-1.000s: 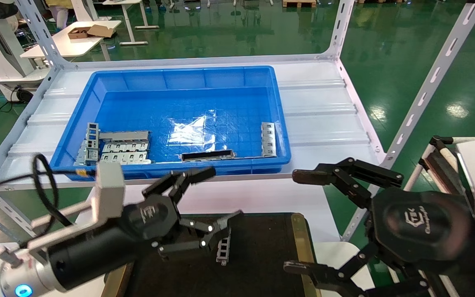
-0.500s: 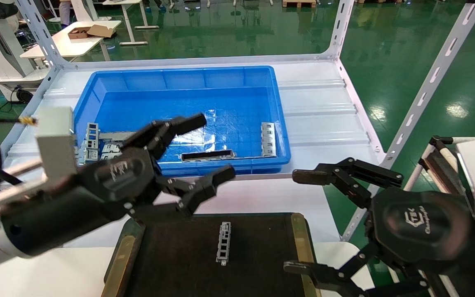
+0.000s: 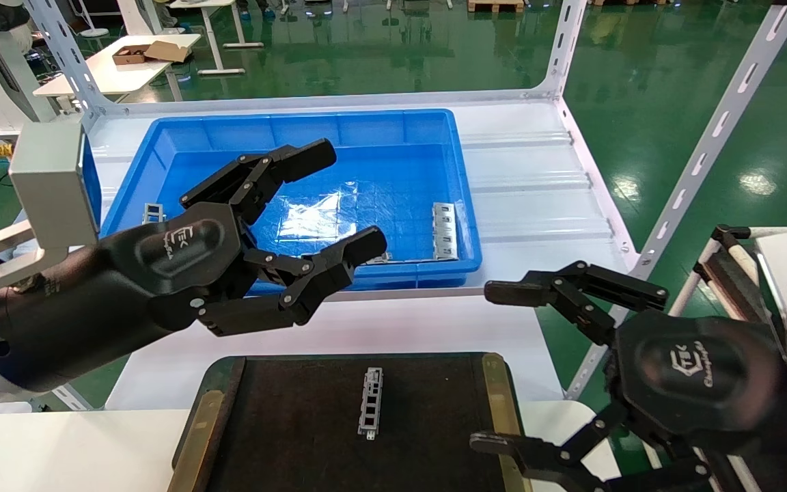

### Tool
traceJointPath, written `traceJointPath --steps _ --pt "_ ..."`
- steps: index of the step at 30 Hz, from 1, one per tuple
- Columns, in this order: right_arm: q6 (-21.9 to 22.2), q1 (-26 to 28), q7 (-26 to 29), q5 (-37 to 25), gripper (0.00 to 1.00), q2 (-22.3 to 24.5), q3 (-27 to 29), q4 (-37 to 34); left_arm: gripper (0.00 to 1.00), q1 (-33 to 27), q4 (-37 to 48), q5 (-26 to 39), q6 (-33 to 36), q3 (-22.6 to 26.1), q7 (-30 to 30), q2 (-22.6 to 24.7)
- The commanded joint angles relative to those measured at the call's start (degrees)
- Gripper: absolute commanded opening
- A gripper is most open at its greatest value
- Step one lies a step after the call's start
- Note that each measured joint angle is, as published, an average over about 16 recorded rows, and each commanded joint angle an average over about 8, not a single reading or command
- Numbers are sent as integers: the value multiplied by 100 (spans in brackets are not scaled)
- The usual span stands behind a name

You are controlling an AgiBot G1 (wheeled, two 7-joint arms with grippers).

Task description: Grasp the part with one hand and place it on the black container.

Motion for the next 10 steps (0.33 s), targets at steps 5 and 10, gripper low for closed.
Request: traceJointPath --steps 5,10 --pt "0 0 0 0 100 0 0 0 100 -85 -5 -11 20 -4 -39 18" --pt "0 0 0 0 100 0 0 0 100 -123 -7 -24 38 -10 -54 27"
